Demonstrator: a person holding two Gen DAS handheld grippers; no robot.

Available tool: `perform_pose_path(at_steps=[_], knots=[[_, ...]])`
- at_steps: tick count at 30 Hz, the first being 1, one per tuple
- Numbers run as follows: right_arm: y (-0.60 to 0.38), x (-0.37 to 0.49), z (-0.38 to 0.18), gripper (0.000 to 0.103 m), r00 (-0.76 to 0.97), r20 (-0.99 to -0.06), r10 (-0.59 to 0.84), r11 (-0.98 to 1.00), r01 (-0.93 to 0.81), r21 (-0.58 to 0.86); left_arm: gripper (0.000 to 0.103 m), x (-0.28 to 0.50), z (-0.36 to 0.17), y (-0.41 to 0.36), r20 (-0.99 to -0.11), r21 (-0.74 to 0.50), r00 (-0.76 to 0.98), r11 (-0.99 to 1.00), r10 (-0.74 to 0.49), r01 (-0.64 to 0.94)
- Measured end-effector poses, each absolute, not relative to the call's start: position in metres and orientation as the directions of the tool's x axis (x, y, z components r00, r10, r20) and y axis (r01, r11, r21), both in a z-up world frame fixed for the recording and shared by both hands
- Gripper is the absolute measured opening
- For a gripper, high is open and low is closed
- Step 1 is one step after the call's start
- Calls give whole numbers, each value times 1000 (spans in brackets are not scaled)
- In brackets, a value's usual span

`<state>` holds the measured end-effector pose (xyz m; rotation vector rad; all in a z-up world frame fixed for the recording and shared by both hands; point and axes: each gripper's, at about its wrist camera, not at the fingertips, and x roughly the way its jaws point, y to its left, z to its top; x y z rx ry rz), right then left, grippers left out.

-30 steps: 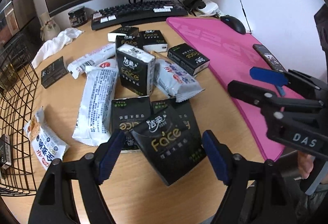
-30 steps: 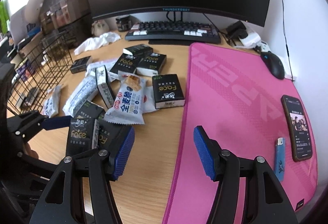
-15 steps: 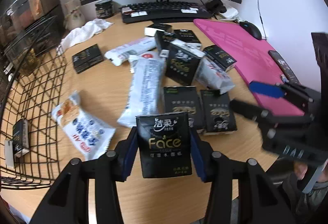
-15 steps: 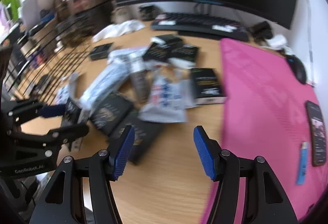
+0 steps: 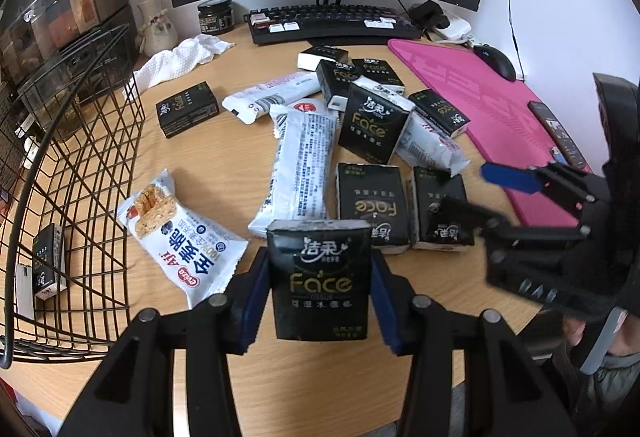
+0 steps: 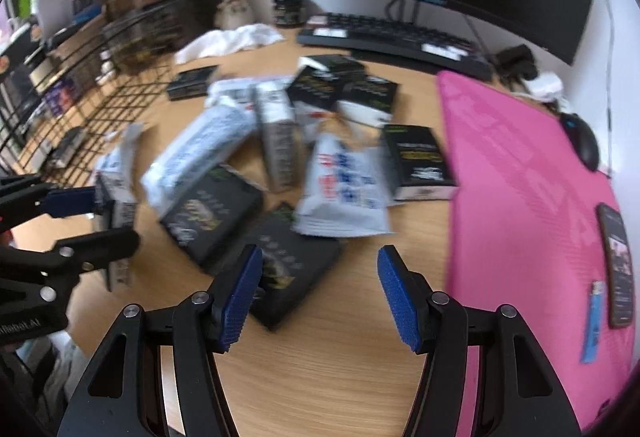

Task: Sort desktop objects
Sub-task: 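Grasp a black Face tissue pack with the right gripper while the left holds its pack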

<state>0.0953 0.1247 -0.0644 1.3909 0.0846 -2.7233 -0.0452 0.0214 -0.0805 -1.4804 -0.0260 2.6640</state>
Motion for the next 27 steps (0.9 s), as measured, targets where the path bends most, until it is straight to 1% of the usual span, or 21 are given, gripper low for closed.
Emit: perform_pose_path(at_steps=[3,5,10,13,16,21,24,27], knots=[[135,95,-59,59,-595,-800,-82,-997,62,56,53,-47,-80,24,-845,-61,-527,-995,93,-78],[131,95,-58,59,-597,-794,-118,-993,81,86,53,-47,-79,25,-844,-59,-528,-995,94,-82],[108,90,-72,60,-592,-797,-120,-993,88,84,53,-48,-78,22,-844,-59,-529,-996,89,-74],[103,90,-75,65,-614,-782,-109,-994,88,69,53,-47,-77,20,-844,-60,-529,-996,89,-72],[107,89,-75,66,-609,-785,-115,-992,107,62,53,-45,-76,19,-842,-61,-533,-995,91,-73],[125,92,-71,66,-588,-806,-71,-996,91,21,53,-45,-76,18,-840,-60,-535,-996,89,-71],[139,96,-67,66,-582,-813,-26,-999,48,-2,53,-45,-74,20,-838,-59,-538,-995,91,-76],[149,99,-61,66,-587,-809,-30,-999,3,35,53,-46,-74,25,-838,-57,-537,-994,96,-88]])
